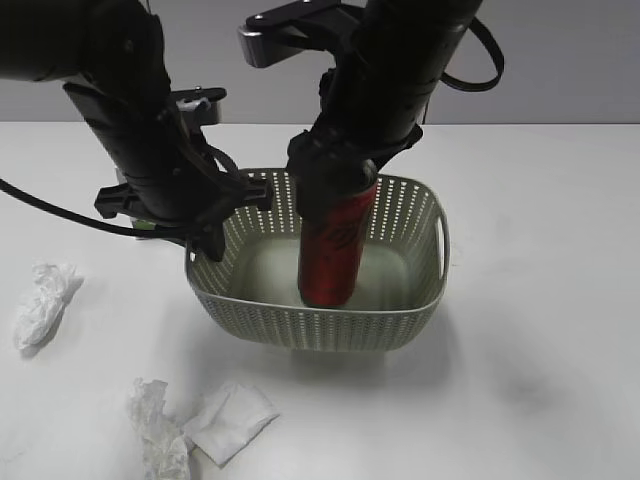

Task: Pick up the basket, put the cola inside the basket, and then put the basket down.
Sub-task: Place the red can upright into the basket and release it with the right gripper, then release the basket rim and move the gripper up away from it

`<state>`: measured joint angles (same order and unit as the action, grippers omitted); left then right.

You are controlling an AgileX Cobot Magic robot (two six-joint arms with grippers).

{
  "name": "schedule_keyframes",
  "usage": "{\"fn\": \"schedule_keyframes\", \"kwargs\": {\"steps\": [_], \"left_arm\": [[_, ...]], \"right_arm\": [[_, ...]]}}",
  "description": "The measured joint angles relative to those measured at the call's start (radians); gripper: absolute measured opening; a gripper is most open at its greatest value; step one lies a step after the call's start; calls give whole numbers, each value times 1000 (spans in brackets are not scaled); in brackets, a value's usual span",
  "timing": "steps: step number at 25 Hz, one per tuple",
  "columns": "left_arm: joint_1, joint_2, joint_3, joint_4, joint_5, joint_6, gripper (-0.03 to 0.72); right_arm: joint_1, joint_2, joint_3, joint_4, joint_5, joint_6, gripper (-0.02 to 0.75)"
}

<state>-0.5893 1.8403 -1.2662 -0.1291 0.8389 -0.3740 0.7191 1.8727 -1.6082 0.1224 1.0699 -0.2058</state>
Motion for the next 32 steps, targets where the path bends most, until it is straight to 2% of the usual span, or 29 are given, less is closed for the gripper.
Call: {"fn": "schedule_keyframes", "kwargs": {"steps": [4, 10, 14, 17, 22, 26, 29, 32], "left_arm": [[0, 1, 1, 8, 8, 0, -3], [0, 1, 1, 7, 16, 0, -3], [0, 1, 1, -4, 18, 1, -3], [0, 1, 1, -7, 19, 1, -3], [8, 1, 1, -12, 25, 1, -3], [48, 14, -16, -15, 48, 1, -3], [75, 54, -88, -4, 87, 1, -3], [80, 110, -194, -4, 108, 1, -3]], "right_arm": [[0, 0, 0, 5, 0, -1, 603], [0, -18, -10, 7, 5, -1, 613], [-5, -67, -92, 1, 48, 8, 615], [-40, -91, -177, -13, 82, 29, 615], [-231, -94, -233, -27, 110, 41, 605], [-402, -94, -233, -31, 114, 51, 595], [-500, -95, -233, -39, 117, 53, 594], [-559, -100, -233, -39, 120, 55, 594]]}}
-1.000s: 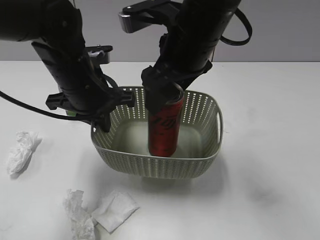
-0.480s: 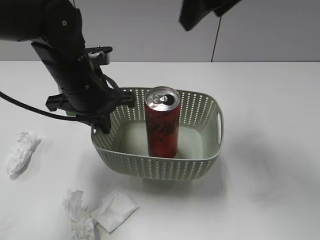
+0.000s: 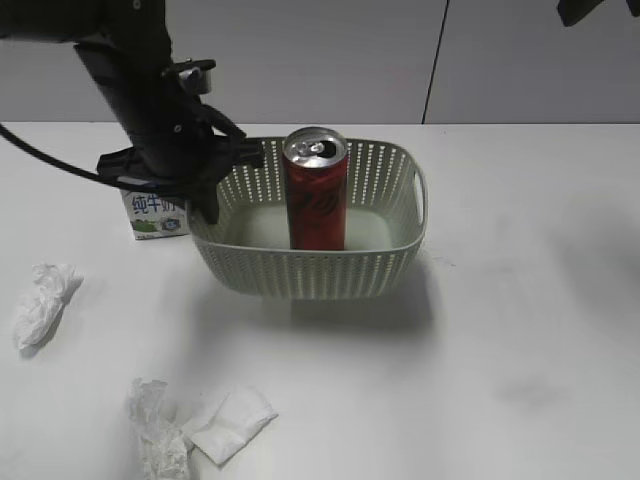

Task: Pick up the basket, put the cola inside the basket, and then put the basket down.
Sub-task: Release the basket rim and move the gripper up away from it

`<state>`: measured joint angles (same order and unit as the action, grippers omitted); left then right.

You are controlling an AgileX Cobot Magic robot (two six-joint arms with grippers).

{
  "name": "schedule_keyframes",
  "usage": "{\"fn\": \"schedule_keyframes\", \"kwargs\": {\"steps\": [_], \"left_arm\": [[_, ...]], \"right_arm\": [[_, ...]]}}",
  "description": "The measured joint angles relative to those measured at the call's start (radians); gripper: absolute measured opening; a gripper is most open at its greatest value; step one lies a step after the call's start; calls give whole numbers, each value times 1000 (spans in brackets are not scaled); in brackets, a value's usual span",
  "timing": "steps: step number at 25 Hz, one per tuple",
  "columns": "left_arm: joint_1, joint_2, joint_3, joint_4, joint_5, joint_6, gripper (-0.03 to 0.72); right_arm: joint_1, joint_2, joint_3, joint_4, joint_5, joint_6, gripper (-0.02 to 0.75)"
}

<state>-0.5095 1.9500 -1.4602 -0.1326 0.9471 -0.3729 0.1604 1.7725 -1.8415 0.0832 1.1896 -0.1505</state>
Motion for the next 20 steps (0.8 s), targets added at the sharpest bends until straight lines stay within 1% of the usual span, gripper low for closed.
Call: {"fn": "schedule_keyframes", "kwargs": {"steps": [4, 6, 9, 11, 13, 15, 17, 19, 20], "left_arm": [[0, 110, -165, -1, 52, 0, -3], [0, 162, -220, 0, 68, 0, -3], [0, 209, -248, 1, 53, 0, 3], [0, 225, -250, 1, 39, 0, 31], [0, 232, -253, 0, 28, 0, 108], [0, 233, -256, -4, 20, 0, 236], [0, 234, -256, -7, 19, 1, 420], [0, 234, -256, -15, 20, 17, 577], [0, 232, -256, -18, 23, 26, 624]], "right_arm": [[-39, -29, 0, 0, 2, 0, 594], [-44, -51, 0, -8, 3, 0, 594], [-45, -89, 0, -10, 3, 0, 593], [-45, -112, 0, -11, 4, 0, 592], [-45, -129, 0, -11, 4, 0, 592], [-45, -140, 0, -11, 4, 0, 592], [-45, -150, 0, -11, 4, 0, 592], [-45, -156, 0, -11, 5, 0, 592], [-45, -159, 0, -11, 5, 0, 592]]}}
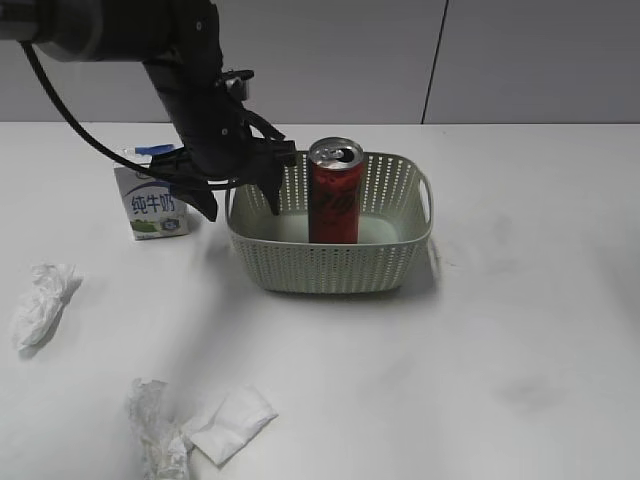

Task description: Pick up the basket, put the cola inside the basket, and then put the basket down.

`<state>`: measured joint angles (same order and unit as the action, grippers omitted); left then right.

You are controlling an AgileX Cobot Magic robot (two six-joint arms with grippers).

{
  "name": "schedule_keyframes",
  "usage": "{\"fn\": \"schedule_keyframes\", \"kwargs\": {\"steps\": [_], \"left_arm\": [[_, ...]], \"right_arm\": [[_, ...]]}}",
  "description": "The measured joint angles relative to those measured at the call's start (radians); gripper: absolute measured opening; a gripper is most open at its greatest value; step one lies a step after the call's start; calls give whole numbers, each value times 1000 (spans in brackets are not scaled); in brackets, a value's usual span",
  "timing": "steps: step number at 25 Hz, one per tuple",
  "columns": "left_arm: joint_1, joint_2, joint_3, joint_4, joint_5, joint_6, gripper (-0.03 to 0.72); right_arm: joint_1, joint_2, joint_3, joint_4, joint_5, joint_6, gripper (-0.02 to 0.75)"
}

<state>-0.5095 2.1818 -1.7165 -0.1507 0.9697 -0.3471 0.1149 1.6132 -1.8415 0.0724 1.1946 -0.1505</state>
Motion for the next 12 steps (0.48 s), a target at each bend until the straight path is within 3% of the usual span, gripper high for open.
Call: {"fn": "schedule_keyframes", "kwargs": {"steps": [6, 12], "left_arm": [[15, -63, 0, -10, 53, 46, 681], [129, -177, -4, -12, 129, 120, 680]], "right_arm": [[0, -16, 6, 0, 1, 1, 592], [0, -104, 109, 3, 1, 1, 592]]}}
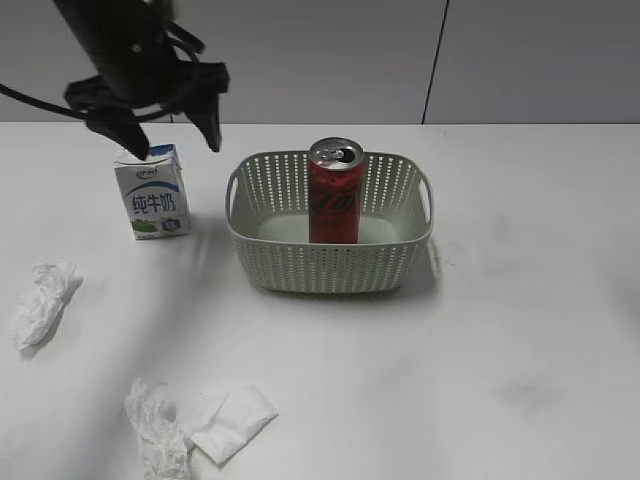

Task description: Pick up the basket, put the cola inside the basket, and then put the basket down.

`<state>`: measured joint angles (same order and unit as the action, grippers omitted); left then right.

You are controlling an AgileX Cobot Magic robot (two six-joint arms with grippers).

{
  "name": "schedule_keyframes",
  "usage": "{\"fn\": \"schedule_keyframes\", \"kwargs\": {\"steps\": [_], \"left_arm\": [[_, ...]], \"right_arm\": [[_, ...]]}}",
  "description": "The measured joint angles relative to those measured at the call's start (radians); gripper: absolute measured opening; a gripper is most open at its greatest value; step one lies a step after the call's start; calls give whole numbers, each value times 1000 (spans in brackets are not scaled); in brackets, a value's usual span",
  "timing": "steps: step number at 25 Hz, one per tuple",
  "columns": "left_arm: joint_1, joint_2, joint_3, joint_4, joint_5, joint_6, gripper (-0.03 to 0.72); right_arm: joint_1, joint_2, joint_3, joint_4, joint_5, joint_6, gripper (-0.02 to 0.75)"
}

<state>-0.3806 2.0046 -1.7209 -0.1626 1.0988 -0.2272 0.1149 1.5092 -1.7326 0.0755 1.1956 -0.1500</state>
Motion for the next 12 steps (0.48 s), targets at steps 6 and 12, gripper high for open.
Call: {"fn": "schedule_keyframes", "kwargs": {"steps": [6, 12], "left_arm": [[180, -46, -2, 28, 110, 92, 670], [276, -103, -1, 78, 115, 126, 659]], "right_arm": [[0, -99, 213, 0, -30, -2, 592], [0, -280, 507, 1, -119, 1, 592]]}}
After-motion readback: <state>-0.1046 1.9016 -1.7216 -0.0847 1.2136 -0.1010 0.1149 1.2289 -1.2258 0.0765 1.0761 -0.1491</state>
